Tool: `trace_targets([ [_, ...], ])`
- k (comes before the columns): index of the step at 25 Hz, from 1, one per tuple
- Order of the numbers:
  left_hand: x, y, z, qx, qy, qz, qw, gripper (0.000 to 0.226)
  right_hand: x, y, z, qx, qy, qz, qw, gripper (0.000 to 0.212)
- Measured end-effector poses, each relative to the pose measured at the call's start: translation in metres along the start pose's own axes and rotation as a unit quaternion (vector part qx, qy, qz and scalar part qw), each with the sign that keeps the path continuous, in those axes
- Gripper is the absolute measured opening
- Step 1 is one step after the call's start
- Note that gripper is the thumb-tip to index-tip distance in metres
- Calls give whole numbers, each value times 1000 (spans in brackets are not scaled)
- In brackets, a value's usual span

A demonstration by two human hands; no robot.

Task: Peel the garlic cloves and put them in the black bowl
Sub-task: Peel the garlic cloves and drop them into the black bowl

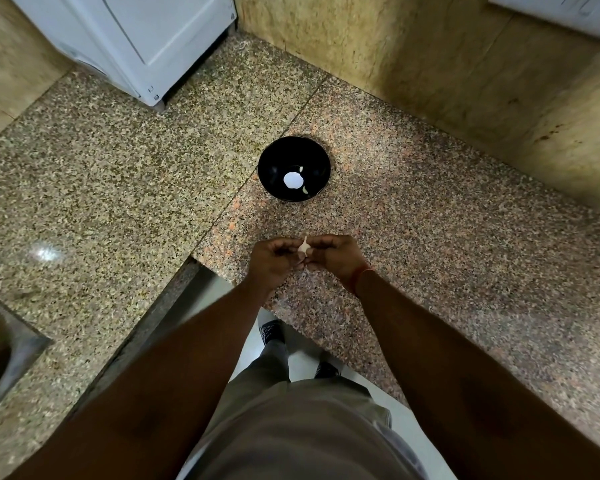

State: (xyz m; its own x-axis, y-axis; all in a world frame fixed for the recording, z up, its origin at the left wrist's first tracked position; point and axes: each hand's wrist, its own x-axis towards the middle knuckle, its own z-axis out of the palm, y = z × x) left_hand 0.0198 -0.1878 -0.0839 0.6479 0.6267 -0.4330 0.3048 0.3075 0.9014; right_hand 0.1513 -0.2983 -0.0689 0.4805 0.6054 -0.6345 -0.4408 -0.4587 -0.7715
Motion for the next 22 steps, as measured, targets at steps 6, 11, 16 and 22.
trace_targets([
  [6, 1, -4, -1, -6, 4, -8, 1000, 21, -1, 4, -2, 36, -5, -7, 999, 28],
  [11, 4, -4, 0, 22, 22, -19, 999, 19, -1, 2, -1, 53, -6, 9, 999, 23],
  [16, 4, 1, 4, 5, 19, -35, 999, 16, 0, 3, -5, 42, -5, -5, 999, 25],
  [22, 4, 12, 12, -24, 42, -95, 994, 18, -3, -1, -3, -127, 30, -109, 985, 32],
])
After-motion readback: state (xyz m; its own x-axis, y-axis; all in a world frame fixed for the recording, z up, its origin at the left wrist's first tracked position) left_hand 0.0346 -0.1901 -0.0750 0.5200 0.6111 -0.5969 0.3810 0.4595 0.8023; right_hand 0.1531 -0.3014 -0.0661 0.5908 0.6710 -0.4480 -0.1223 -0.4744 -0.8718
